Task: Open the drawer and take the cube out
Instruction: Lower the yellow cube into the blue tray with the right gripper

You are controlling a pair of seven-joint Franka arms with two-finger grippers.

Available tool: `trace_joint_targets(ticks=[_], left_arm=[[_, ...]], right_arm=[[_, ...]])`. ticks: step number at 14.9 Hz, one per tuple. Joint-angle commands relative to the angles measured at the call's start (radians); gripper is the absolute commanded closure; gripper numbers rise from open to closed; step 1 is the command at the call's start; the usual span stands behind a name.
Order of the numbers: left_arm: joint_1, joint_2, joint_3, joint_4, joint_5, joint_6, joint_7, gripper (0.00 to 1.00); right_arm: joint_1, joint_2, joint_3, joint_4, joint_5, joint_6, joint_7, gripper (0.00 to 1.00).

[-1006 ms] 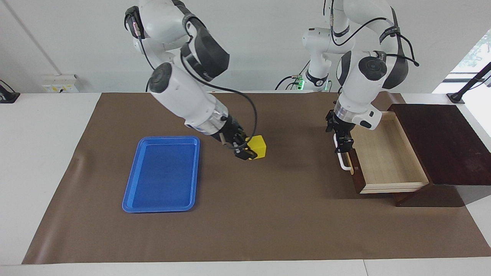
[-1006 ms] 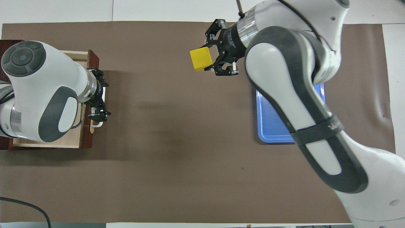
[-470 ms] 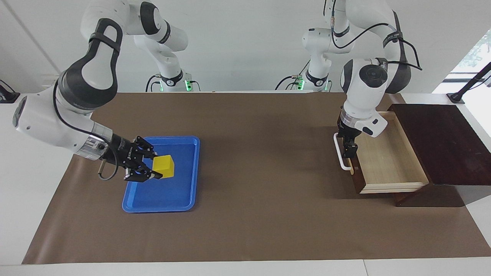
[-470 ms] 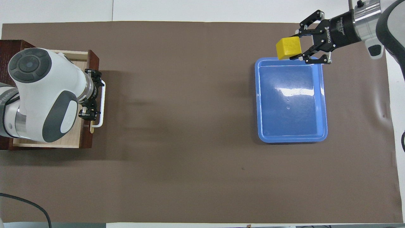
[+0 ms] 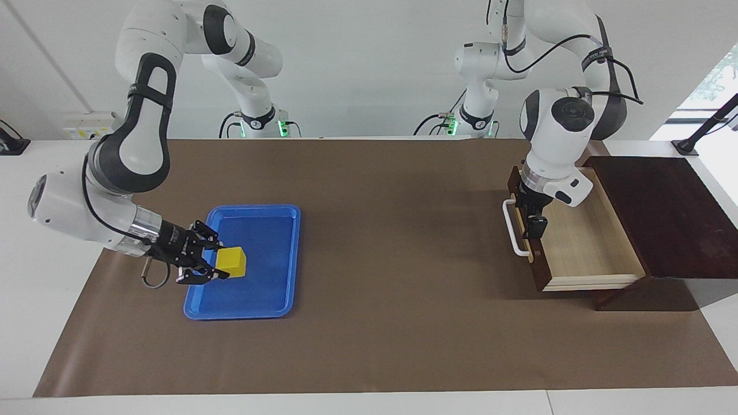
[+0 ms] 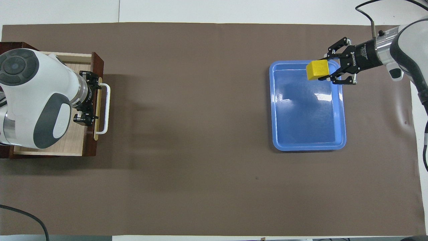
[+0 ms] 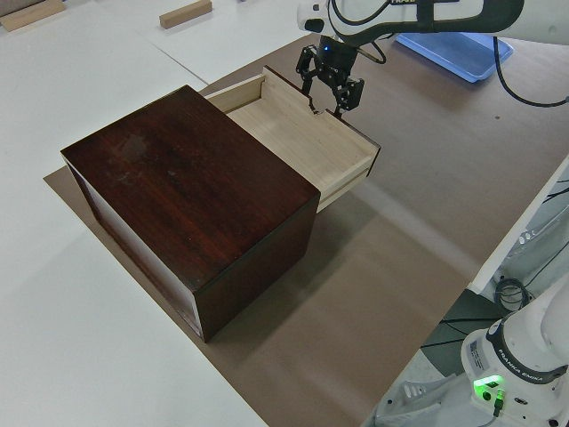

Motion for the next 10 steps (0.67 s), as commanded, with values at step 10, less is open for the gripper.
trace_joint_targets(ticks=[10], left_arm=[[0.220, 0.040, 0.016, 0.078, 0.055, 0.040, 0.191, 0.00]], right_arm=[[0.016, -0.112, -0.003, -0.326, 0.080, 0.203, -0.047, 1.00]])
